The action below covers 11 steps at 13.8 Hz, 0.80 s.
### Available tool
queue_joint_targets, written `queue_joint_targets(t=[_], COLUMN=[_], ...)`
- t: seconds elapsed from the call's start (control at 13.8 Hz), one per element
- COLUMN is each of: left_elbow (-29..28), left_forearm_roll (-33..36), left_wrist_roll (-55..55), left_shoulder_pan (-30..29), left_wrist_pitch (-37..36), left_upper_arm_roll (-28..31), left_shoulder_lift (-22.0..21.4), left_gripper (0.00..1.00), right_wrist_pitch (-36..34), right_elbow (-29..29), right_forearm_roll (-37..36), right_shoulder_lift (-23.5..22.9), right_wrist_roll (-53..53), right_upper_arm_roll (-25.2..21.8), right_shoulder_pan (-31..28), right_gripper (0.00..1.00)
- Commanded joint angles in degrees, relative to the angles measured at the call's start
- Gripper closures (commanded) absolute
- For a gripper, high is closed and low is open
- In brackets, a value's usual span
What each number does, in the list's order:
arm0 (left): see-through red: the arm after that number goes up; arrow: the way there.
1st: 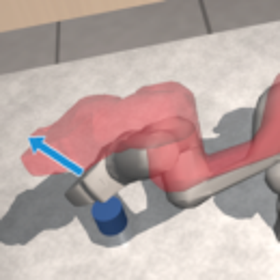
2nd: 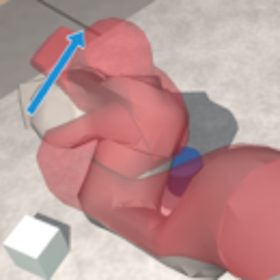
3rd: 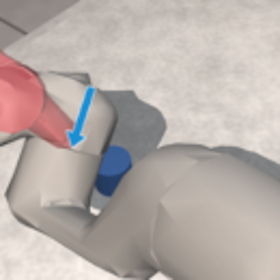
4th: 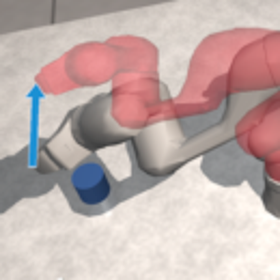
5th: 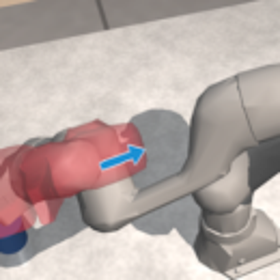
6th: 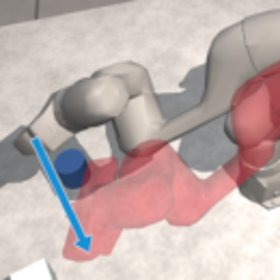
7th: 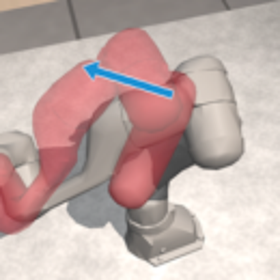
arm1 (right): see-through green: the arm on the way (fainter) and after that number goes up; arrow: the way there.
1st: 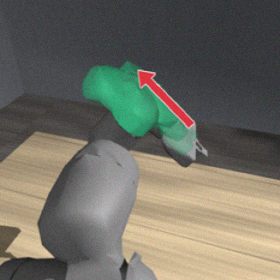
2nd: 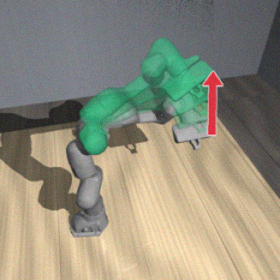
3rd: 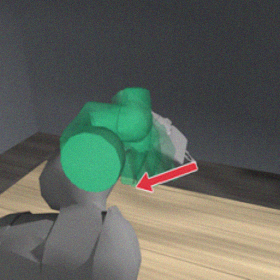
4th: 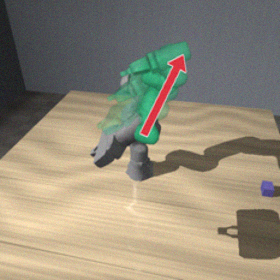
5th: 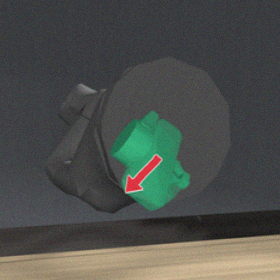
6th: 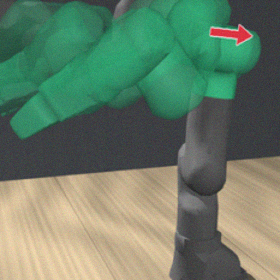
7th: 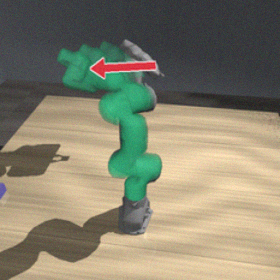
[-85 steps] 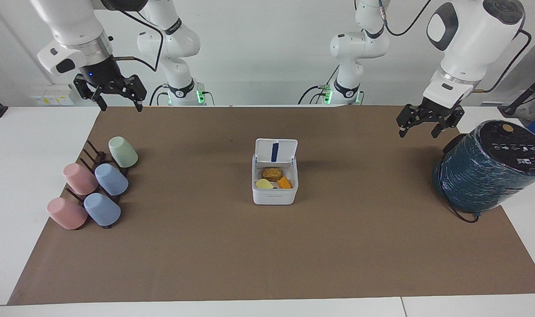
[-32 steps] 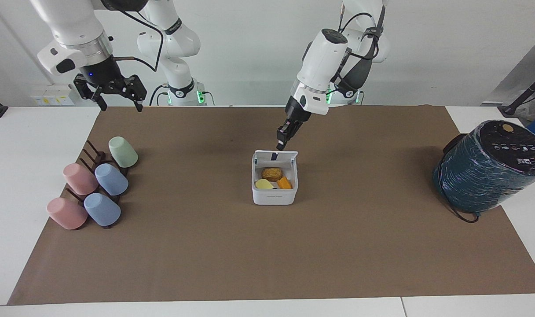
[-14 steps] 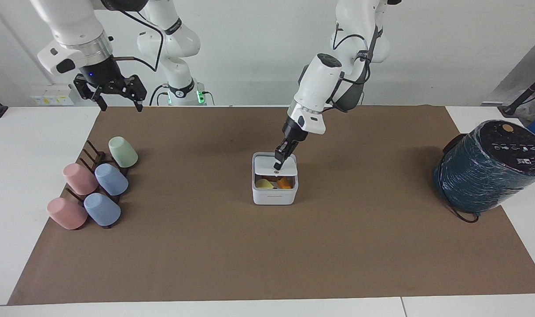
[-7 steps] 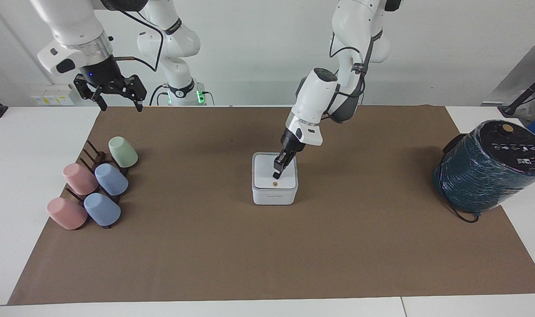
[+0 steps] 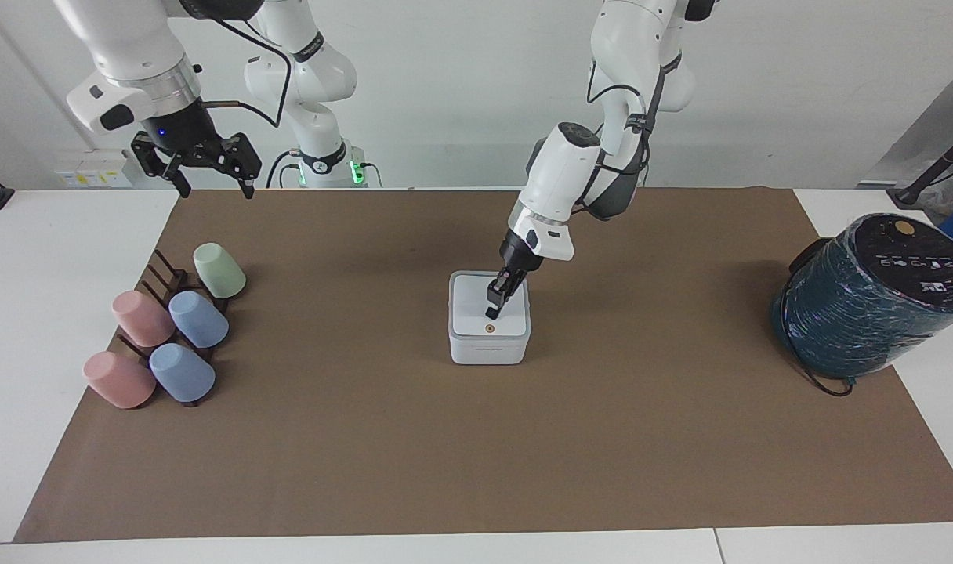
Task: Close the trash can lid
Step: 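Press the lid flat onto the trash can with the left gripper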
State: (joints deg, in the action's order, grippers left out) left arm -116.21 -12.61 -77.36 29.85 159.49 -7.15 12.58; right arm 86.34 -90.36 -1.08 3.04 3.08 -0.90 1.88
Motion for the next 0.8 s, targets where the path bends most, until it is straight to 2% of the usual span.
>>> queue_joint_targets(t=[0.0,0.36,0.73], left_elbow=[-0.8,-0.5,4.2], left_forearm_roll=[-0.7,-0.7,-0.1], left_wrist_roll=[0.5,0.6,0.4], left_shoulder_pan=[1.2,2.1,0.9], left_wrist_pitch=[1.1,1.2,-2.1], left_upper_arm_roll=[0.6,0.7,0.9], left_shoulder_lift=[2.0,3.4,3.9], left_gripper=[1.0,0.99,0.99], right_wrist_pitch=[0.0,0.0,0.0], right_elbow=[-1.3,-1.4,-1.3], right_forearm_roll=[0.4,0.4,0.4], right_shoulder_lift=[1.3,1.3,1.3], right_wrist_roll=[-0.6,-0.6,-0.6], right_upper_arm_roll=[0.1,0.2,0.2], right_shoulder_pan=[-0.3,-0.3,-0.3], right_gripper=[0.0,0.0,0.0])
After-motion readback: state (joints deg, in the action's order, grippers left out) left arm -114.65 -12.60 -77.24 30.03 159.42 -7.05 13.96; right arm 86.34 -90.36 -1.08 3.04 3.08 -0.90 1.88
